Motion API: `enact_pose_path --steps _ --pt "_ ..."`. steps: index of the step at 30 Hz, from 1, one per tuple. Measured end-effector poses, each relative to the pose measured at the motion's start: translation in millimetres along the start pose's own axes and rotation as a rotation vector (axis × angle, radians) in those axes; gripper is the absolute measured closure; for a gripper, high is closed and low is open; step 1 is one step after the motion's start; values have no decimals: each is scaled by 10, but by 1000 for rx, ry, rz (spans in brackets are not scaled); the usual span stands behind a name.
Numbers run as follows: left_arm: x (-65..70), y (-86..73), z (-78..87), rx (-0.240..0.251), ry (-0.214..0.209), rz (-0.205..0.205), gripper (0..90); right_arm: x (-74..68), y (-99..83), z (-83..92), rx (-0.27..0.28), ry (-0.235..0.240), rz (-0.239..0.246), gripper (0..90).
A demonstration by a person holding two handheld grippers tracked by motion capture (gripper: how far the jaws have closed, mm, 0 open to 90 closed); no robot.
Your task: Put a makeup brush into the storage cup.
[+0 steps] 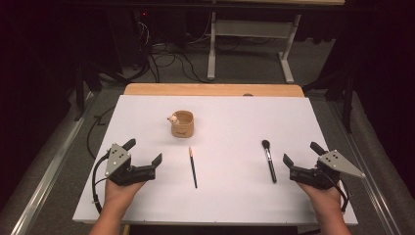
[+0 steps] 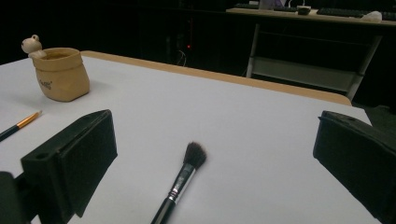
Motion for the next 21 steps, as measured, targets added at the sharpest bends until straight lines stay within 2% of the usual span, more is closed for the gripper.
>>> enact_pose_path --steps 21 --pt "-32 -14 10 -9 12 7 7 -18 -5 -20 2 4 5 11"
Point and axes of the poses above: each handheld gripper's, and its own axes: z roughly backward along the jaws, y roughly out of its top, x roughly to its right, the point moved 1 cm from there along -z, roughly forward along the jaws, and after that the axes turned 4 degrees about -x, right-handed, at the moved point
